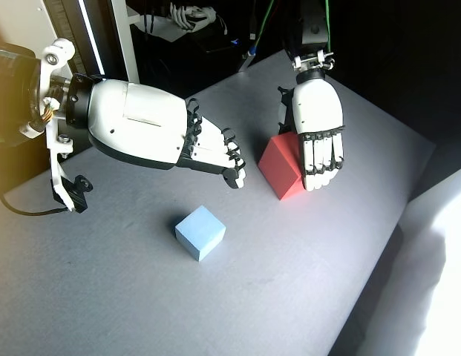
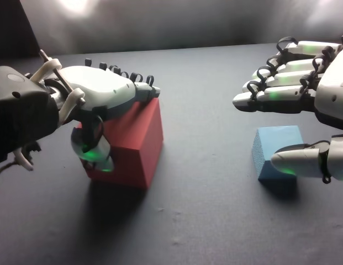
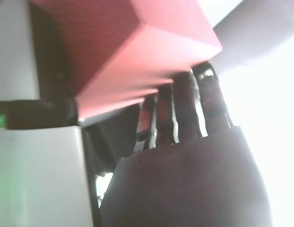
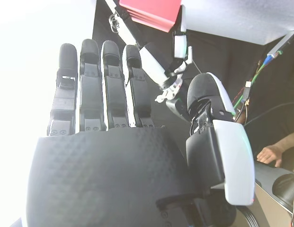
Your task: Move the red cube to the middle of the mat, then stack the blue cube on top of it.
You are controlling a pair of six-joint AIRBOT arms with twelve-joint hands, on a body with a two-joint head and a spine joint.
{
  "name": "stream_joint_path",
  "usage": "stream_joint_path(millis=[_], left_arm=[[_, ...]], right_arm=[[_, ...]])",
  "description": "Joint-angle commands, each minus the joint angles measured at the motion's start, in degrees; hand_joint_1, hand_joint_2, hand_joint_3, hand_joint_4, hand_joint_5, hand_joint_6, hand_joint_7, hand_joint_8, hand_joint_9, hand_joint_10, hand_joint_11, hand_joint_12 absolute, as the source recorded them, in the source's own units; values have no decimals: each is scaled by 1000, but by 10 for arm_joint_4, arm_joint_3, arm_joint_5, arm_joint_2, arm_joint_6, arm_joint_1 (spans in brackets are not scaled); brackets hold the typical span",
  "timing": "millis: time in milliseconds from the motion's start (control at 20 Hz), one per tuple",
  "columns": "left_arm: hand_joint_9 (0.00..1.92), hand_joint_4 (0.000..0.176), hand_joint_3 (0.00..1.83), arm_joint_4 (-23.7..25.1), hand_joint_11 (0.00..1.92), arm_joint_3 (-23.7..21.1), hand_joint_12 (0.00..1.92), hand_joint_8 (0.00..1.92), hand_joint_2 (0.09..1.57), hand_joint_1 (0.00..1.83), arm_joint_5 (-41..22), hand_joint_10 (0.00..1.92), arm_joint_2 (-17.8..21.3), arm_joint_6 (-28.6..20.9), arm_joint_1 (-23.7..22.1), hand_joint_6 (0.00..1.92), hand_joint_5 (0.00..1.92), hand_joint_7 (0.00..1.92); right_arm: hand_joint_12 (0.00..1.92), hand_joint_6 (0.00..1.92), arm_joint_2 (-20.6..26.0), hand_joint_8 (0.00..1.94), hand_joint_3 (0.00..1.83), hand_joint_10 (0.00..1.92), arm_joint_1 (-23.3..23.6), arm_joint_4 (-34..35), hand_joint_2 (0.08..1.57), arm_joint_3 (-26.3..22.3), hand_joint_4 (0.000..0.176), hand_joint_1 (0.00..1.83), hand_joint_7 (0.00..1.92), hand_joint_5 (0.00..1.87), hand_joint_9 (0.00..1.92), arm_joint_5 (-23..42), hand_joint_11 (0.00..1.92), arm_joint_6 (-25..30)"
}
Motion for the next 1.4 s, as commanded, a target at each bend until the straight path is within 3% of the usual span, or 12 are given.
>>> stream_joint_path(millis=[0,550,800,1250,1350], left_arm=[[563,0,0,9,177,-4,842,12,1047,1310,-21,24,10,-1,-10,9,486,560],[545,0,6,-9,123,-65,916,0,1080,1325,-138,5,10,0,-35,0,449,524],[536,0,6,-4,115,-85,917,3,1089,1332,-194,7,-10,3,-34,3,455,523],[546,0,5,16,99,-82,955,1,1114,1336,-231,4,-56,2,-31,1,447,523],[568,0,0,20,128,-78,967,7,1102,1334,-238,12,-65,2,-32,10,471,537]], right_arm=[[787,3,5,3,0,6,9,8,1308,-1,0,74,316,323,308,64,0,1],[778,2,8,2,0,1,5,12,1306,-2,0,62,314,334,305,71,0,0],[812,5,16,6,0,9,-48,51,1295,11,0,131,344,359,326,83,0,1],[675,1,4,4,2,5,-39,124,1310,37,0,102,315,344,270,87,0,-10],[744,4,3,7,0,12,-26,138,1303,44,0,129,334,358,300,87,0,-13]])
